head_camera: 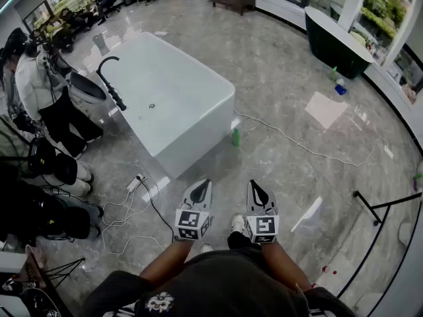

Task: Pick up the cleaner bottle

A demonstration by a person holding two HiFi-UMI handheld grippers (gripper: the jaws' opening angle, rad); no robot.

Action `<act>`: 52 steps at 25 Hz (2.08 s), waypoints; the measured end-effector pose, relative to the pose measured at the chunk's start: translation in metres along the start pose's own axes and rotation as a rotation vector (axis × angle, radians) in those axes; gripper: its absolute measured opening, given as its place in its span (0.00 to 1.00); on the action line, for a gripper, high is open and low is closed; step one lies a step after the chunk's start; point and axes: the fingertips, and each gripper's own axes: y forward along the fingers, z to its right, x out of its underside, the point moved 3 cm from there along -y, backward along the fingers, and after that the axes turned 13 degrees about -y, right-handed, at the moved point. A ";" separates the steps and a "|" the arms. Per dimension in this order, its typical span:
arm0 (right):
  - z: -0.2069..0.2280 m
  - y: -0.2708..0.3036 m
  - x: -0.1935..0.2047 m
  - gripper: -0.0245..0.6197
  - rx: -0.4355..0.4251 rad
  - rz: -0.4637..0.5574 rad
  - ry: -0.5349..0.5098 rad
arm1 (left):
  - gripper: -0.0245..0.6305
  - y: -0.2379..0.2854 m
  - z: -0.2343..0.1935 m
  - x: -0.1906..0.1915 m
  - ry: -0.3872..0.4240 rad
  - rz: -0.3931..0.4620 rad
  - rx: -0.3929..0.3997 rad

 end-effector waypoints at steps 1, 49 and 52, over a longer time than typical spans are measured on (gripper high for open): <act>0.015 0.010 0.003 0.06 -0.003 0.000 -0.002 | 0.05 0.018 0.007 -0.005 -0.002 0.006 0.006; 0.147 0.451 -0.019 0.06 -0.315 0.063 -0.156 | 0.05 0.346 -0.200 -0.132 -0.229 0.121 -0.309; 0.150 0.466 -0.018 0.06 -0.359 0.085 -0.176 | 0.05 0.351 -0.206 -0.128 -0.237 0.128 -0.358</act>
